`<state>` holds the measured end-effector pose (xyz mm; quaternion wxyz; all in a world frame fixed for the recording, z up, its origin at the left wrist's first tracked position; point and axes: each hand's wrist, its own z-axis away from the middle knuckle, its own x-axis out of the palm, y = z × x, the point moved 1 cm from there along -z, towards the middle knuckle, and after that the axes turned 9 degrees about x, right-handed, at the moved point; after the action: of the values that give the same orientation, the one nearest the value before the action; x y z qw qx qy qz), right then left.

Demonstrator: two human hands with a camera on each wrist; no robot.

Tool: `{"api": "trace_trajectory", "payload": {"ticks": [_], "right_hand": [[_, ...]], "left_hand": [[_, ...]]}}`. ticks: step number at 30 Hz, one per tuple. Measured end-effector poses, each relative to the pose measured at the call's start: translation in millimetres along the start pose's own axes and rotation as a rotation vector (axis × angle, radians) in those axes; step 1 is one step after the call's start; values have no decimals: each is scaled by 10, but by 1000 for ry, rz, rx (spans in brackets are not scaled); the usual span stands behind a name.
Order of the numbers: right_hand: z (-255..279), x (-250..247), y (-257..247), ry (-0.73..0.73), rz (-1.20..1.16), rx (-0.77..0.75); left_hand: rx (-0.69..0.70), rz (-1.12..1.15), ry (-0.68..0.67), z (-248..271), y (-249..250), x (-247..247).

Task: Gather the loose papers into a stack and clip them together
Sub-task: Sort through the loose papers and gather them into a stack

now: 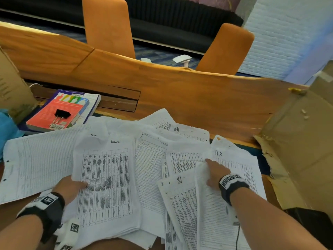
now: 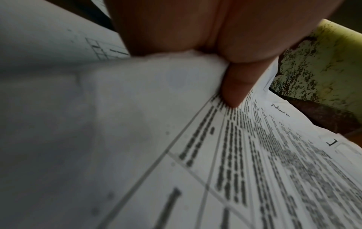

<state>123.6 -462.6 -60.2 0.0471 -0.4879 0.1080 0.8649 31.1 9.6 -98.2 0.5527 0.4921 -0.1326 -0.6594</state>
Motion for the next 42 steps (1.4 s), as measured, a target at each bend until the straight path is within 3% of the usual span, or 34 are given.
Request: {"api": "trace_trajectory", "payload": {"ticks": [4,10,14,20,27,32,37,42], "right_hand": [[77,-84,-56,37,151,0],[532,-251,-520,19,75,-413],[587,-109,-902,90,150,-590],[551,-18,-1029,97,290,-426],[864,-620,-1284,-8,-10,-517],[1087,-1175,-1777,87,-212,-632],[1129,-1450,-2338,182,-245,-702],[986,-1444,-2709,253,-289,-647]], "left_hand": [[-6,1,-4,0,5,-11],[-21,33,-35,-6,0,-30],[-19,62,-50,-3,3,-54],[11,89,-63,44,12,-83],[64,164,-64,130,67,-168],[210,174,-82,203,274,-240],[343,165,-124,292,520,-275],[309,378,-114,335,592,-297]]}}
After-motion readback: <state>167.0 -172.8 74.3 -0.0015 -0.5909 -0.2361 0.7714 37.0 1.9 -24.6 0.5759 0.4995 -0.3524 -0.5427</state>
